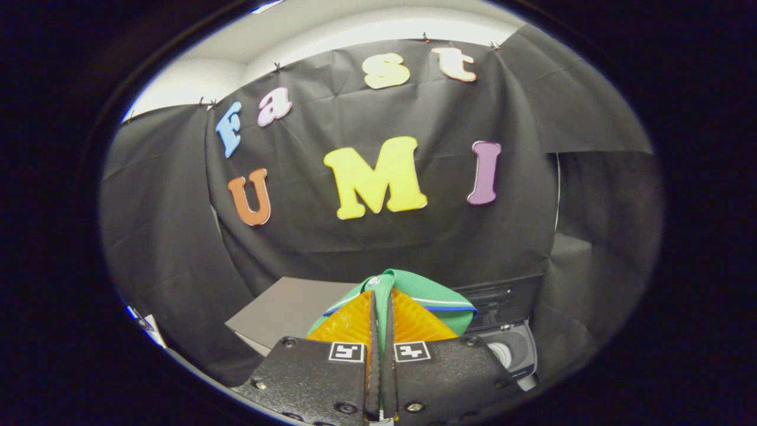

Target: Put the clothes into the washing machine and then close the washing machine lid.

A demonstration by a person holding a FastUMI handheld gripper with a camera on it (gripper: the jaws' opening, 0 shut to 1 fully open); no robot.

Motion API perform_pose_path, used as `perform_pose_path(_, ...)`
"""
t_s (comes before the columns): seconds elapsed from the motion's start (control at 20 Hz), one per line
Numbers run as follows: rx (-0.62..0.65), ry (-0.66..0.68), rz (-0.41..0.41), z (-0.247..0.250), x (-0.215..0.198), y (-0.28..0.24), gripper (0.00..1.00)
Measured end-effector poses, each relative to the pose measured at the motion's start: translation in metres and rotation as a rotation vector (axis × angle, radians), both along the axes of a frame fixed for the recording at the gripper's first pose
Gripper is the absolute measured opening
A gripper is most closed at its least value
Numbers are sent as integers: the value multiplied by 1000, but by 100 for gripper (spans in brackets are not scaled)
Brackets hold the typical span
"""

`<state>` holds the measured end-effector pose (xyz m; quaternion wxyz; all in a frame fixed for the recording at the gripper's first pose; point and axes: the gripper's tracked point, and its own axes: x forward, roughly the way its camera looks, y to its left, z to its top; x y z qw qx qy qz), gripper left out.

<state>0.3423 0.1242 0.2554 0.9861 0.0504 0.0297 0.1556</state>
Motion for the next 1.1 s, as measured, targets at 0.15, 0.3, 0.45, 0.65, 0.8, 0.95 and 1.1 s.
perform_pose_path(0.15, 13, -32, 1, 23, 9, -39, 5)
perform_pose_path(0.3, 1, -65, 13, 38, 24, -76, 5)
perform_pose_path(0.45, -8, -69, 26, 38, 46, -110, 5)
perform_pose_path(0.65, -25, -27, 40, 19, 79, -145, 5)
perform_pose_path(0.8, -49, 25, 61, -13, 107, -159, 6)
perform_pose_path(0.95, -72, 81, 88, -49, 128, -165, 5)
perform_pose_path(1.1, -107, 138, 113, -89, 148, -167, 5)
